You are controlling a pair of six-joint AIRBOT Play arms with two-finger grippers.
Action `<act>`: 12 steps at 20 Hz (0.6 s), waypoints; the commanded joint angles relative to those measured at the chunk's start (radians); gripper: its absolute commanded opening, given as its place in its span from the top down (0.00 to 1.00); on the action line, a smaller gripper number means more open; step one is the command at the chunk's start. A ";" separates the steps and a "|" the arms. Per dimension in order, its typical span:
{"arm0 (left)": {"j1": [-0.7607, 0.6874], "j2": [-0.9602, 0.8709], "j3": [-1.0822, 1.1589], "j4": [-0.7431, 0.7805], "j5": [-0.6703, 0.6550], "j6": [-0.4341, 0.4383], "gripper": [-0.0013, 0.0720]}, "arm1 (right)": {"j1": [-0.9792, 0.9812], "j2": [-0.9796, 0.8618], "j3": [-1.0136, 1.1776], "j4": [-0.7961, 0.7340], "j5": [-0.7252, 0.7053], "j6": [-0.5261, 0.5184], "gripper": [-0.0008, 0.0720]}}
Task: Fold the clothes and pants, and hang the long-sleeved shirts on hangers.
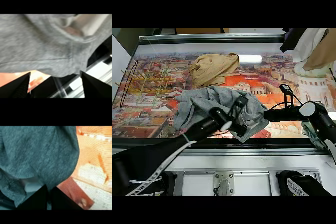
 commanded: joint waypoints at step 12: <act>-0.073 -0.237 0.130 0.053 -0.018 -0.095 0.06 | 0.001 0.031 0.001 0.000 0.000 0.004 0.96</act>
